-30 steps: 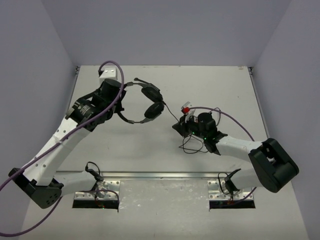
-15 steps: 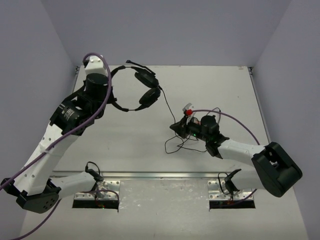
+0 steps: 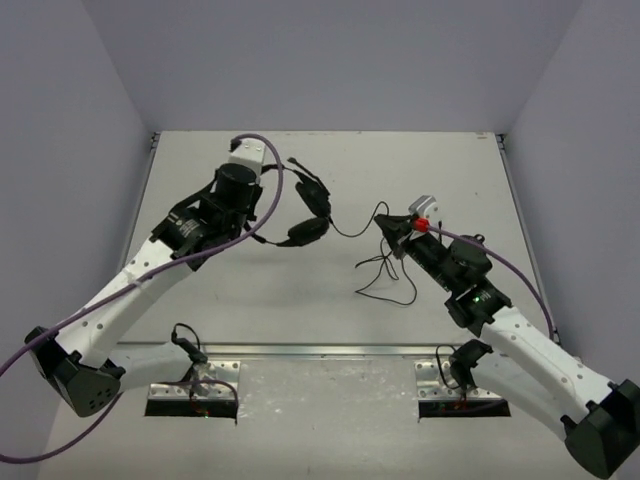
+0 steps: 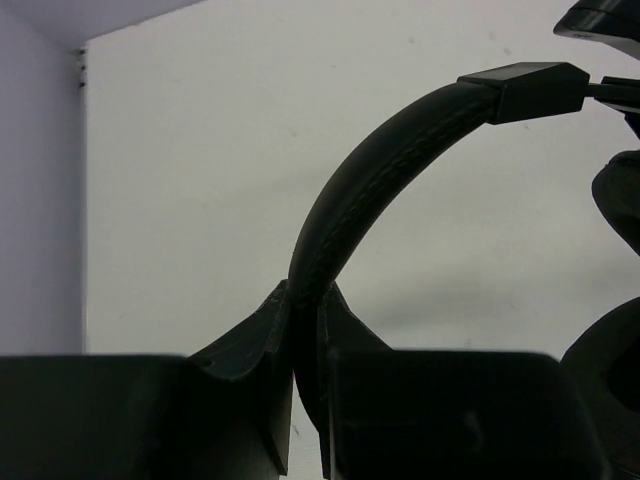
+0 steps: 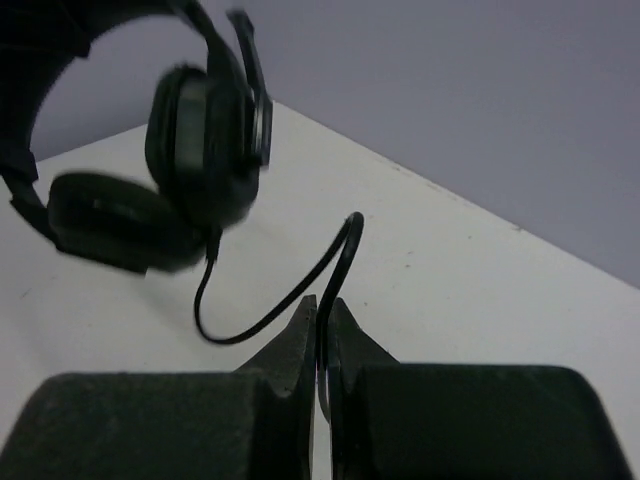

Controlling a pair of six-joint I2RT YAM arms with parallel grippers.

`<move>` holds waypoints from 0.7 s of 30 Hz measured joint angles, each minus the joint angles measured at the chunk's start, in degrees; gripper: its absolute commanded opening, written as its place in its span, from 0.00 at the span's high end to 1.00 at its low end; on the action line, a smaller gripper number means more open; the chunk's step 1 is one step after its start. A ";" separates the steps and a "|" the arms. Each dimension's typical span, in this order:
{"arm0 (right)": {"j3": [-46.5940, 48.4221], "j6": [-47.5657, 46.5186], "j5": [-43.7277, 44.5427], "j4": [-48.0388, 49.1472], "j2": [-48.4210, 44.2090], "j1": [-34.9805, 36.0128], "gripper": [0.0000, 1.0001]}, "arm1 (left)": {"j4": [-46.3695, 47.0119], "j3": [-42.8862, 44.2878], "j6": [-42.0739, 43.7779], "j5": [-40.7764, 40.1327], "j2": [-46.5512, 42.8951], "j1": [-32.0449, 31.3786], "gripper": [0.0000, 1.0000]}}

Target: Wrap the headphones

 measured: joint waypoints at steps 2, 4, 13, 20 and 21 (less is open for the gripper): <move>2.97 -3.23 -0.37 -2.97 -1.20 0.00 0.99 | 0.61 -1.57 2.69 4.52 2.21 -3.04 1.00; 5.60 -5.99 -1.77 -6.12 -1.49 0.00 0.99 | 1.99 -3.85 5.51 10.45 3.37 -6.73 1.00; 9.84 -13.86 -11.96 -19.23 0.42 0.35 0.99 | 5.07 -7.96 13.66 30.71 4.00 -17.86 1.00; 9.49 -15.21 -13.75 -21.77 0.83 0.44 0.99 | 5.86 -7.96 15.28 33.22 5.64 -18.60 1.00; 9.40 -15.23 -14.21 -21.88 0.96 0.44 0.98 | 5.95 -7.96 15.45 33.35 5.46 -18.60 1.00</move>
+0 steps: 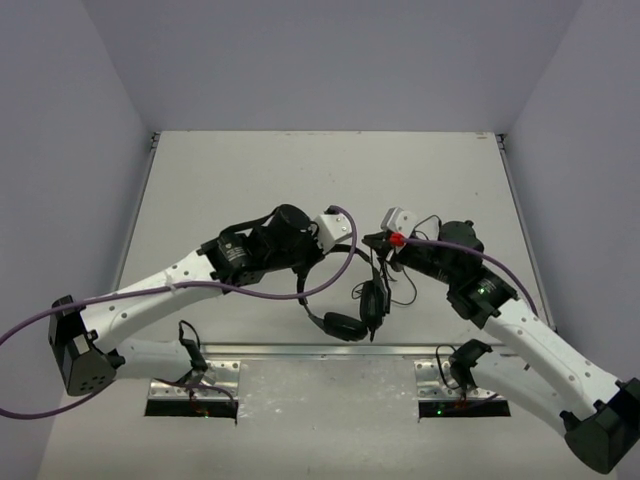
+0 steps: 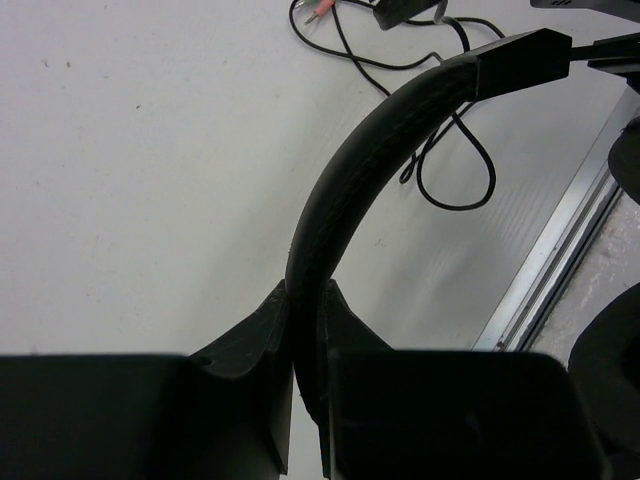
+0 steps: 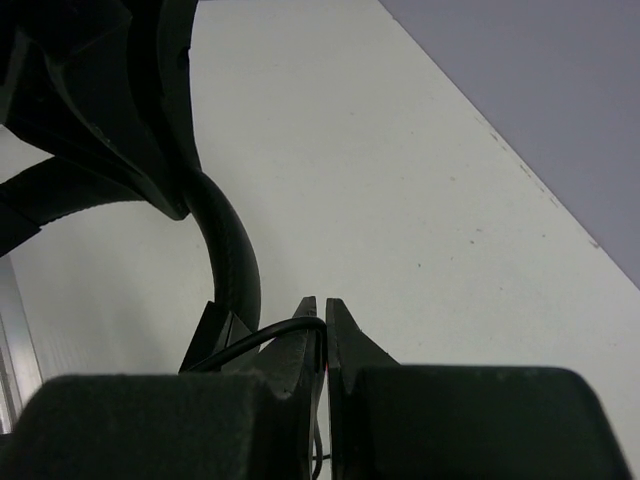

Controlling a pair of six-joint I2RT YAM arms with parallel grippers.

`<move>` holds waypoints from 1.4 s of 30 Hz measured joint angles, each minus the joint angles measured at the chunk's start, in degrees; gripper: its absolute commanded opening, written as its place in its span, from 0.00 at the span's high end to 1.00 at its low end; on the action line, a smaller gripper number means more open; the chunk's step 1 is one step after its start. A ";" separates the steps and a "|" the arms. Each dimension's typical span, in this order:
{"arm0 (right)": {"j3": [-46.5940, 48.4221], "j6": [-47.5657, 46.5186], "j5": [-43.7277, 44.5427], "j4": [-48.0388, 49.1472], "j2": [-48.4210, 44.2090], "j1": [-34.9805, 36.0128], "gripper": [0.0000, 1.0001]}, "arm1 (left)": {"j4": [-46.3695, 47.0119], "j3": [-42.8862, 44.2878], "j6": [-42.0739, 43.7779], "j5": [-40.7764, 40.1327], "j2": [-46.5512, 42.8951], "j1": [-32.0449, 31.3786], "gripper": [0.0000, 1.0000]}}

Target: Wrap the headphones

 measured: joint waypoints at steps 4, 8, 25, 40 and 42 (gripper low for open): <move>0.46 -0.26 -2.91 -1.40 1.57 0.02 0.99 | -0.24 0.00 0.83 -0.52 -1.29 -0.02 1.00; 2.14 0.66 -3.32 -4.11 3.43 0.00 0.99 | -0.68 0.07 1.07 -5.27 -1.90 -0.70 1.00; 10.67 8.52 3.74 -6.62 6.38 1.20 0.99 | -3.28 6.80 -6.99 -28.28 10.62 -0.07 1.00; 13.97 4.20 13.92 -8.07 13.64 3.34 0.99 | -2.91 2.29 -5.09 -11.32 -1.62 0.39 1.00; 14.23 3.08 14.60 -8.22 13.70 3.39 0.99 | -2.69 2.14 -5.01 -10.03 -2.05 0.39 1.00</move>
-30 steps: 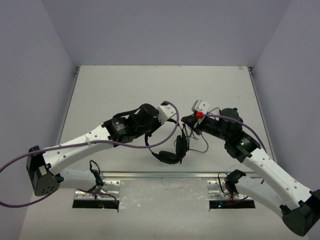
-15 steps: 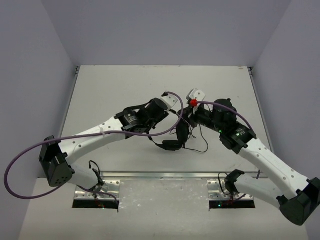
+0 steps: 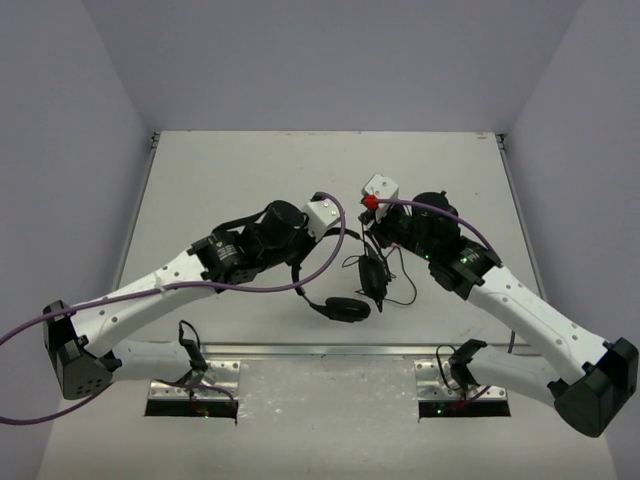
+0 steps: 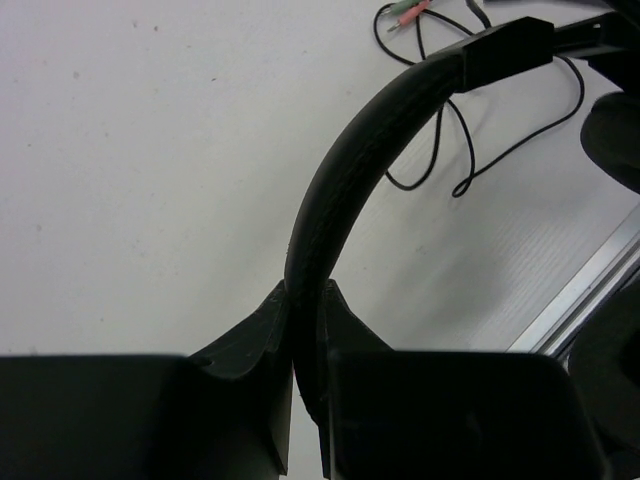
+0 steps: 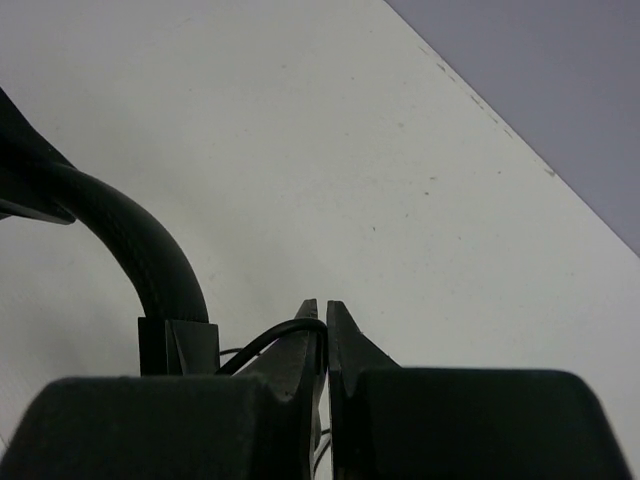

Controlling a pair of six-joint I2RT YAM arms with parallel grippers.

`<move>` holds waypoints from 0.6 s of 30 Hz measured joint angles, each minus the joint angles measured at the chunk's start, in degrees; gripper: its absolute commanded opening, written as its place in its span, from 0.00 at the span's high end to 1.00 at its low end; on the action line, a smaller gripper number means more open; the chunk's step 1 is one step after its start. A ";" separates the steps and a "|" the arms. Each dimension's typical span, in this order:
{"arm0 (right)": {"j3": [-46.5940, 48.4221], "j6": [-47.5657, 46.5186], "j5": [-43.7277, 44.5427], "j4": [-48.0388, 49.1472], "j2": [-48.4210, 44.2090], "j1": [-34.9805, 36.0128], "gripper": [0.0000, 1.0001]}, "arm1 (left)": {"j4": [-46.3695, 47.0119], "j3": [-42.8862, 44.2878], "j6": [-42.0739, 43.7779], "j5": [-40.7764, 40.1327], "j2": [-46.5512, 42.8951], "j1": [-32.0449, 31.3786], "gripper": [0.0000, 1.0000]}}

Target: Wrap the headphones

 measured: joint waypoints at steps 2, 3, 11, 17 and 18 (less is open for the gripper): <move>0.20 -0.92 0.46 -0.22 0.00 0.00 0.99 | 0.17 -0.24 0.15 1.33 0.17 -0.02 0.99; 0.22 -1.42 0.50 -0.46 0.00 0.02 0.99 | 0.13 -0.26 0.17 2.19 0.42 -0.04 1.00; 0.24 -3.08 -4.00 -2.32 -0.02 0.26 0.87 | 0.09 -0.26 0.59 5.81 1.46 -0.26 1.00; 0.24 -3.61 -6.05 -2.34 0.15 -0.09 0.86 | -0.17 -0.28 1.86 8.50 0.57 -1.07 1.00; 0.24 -3.58 -6.47 -2.29 0.26 -0.31 0.86 | -0.33 -0.28 1.99 8.76 0.13 -1.16 1.00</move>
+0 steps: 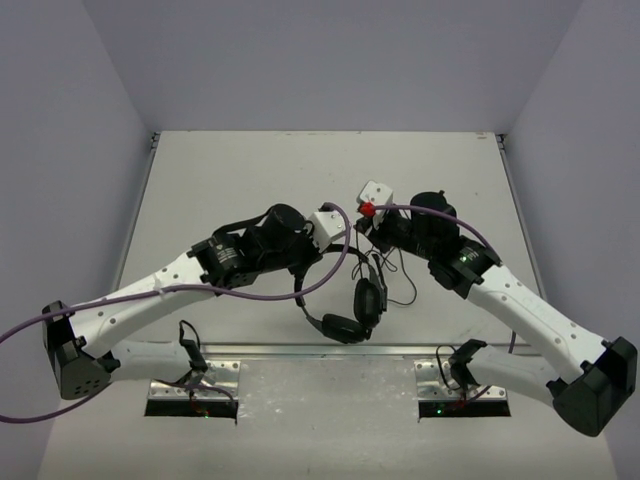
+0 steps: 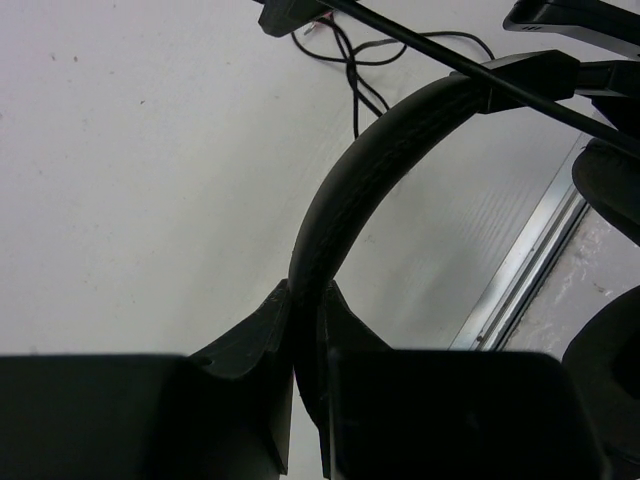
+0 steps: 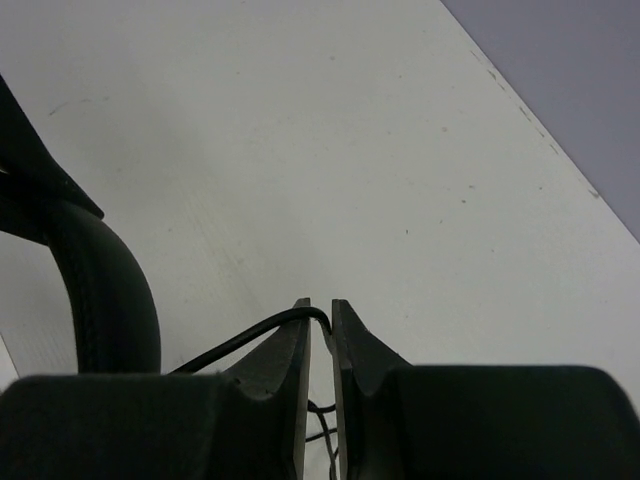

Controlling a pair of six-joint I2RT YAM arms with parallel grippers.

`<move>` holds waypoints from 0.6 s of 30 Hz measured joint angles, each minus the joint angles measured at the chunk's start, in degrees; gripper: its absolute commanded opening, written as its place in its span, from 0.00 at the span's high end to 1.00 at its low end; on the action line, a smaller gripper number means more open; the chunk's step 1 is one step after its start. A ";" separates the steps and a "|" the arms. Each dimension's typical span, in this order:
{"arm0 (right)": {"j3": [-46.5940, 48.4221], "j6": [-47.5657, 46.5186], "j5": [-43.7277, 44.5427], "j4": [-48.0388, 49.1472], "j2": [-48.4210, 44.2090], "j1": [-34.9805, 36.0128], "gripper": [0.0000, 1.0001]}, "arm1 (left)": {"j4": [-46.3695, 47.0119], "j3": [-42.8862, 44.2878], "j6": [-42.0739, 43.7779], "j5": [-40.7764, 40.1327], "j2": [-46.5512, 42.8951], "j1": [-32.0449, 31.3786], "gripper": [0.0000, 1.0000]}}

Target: Wrap the headphones

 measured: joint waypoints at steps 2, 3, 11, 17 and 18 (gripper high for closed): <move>-0.04 0.13 -0.35 0.39 0.33 -0.50 0.89 | -0.24 0.00 0.26 0.35 -1.07 0.00 0.99; -0.07 0.13 -0.44 0.83 0.44 -0.72 0.94 | -0.39 0.00 0.33 0.44 -1.36 0.00 1.00; -1.51 2.99 -3.43 5.57 0.37 -3.72 0.99 | -1.11 0.00 0.66 -0.63 -3.04 -0.15 1.00; -6.36 7.30 -5.25 10.19 -1.16 -7.91 0.99 | -2.23 0.00 0.02 -2.86 -3.04 -0.15 1.00; -7.54 8.20 -5.53 11.10 -1.62 -8.90 0.99 | -2.38 0.00 -0.15 -3.23 -2.95 -0.15 1.00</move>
